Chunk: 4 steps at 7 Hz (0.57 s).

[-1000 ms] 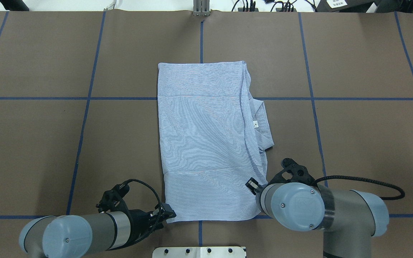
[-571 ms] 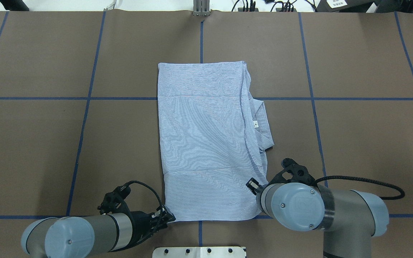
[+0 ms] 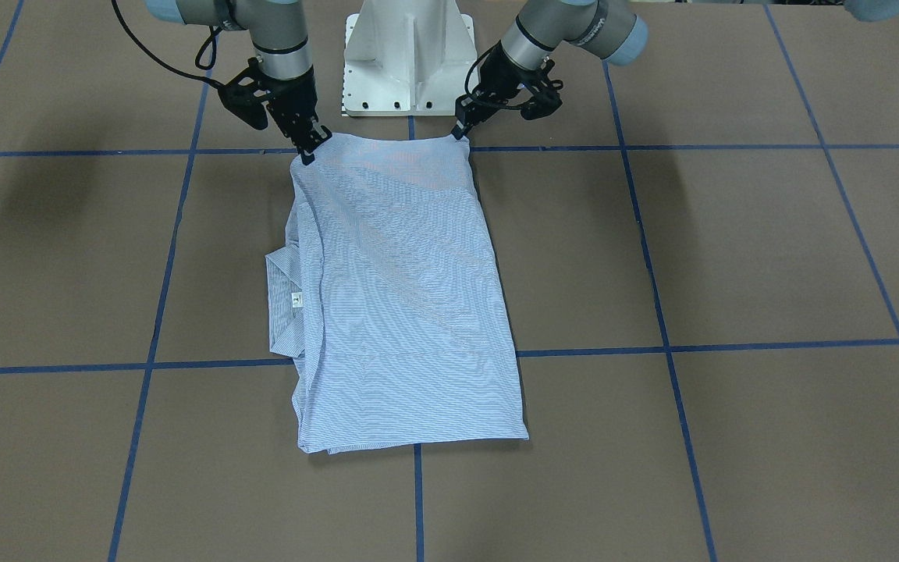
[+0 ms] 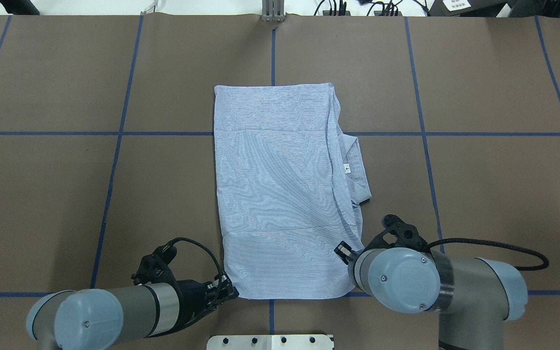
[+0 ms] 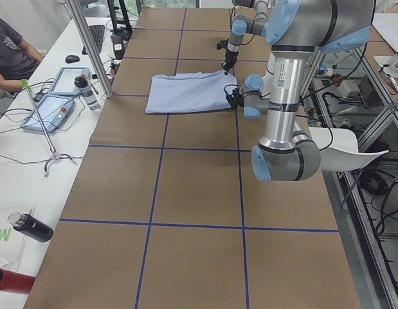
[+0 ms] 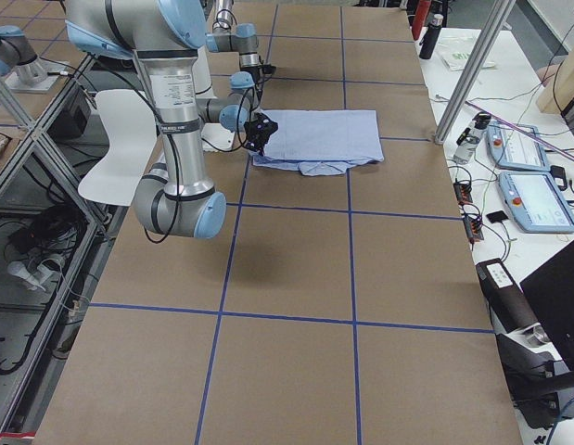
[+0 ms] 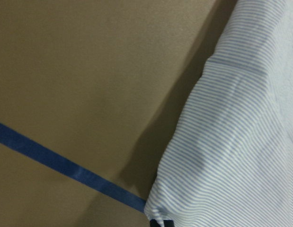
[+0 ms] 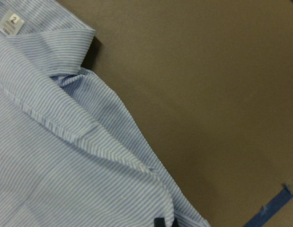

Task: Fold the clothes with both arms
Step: 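Grasp the other near corner with the right gripper while the left lifts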

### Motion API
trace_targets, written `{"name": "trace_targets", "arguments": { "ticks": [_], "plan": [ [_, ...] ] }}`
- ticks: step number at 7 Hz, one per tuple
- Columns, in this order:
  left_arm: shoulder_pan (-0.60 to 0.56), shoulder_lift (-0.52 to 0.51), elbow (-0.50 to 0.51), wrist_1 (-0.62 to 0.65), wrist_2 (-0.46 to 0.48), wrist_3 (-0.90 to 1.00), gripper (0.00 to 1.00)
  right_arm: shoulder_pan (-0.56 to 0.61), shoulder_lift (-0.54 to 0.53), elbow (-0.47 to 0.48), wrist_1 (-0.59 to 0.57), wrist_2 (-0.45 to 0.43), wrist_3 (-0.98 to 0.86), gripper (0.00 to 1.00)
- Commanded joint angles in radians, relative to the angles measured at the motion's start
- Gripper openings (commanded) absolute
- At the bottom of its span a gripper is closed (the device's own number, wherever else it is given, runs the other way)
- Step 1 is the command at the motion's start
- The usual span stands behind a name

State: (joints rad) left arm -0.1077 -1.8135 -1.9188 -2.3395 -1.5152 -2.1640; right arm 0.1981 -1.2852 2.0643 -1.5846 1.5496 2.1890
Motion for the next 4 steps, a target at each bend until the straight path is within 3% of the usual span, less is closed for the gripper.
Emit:
{"name": "trace_targets", "arguments": {
  "ticks": [1, 2, 4],
  "plan": [
    [-0.013, 0.016, -0.119, 0.031, -0.008, 0.003, 0.0, 0.012, -0.011, 0.032, 0.002, 0.001, 0.0, 0.0],
    [-0.036, 0.005, -0.162, 0.063, -0.011, 0.004, 0.0, 0.033, -0.031, 0.077, 0.0, 0.004, -0.003, 0.0],
    [-0.2, -0.036, -0.178, 0.068, -0.089, 0.012, 0.0, 0.183, -0.014, 0.085, -0.002, 0.174, -0.067, 0.0]
  ]
}}
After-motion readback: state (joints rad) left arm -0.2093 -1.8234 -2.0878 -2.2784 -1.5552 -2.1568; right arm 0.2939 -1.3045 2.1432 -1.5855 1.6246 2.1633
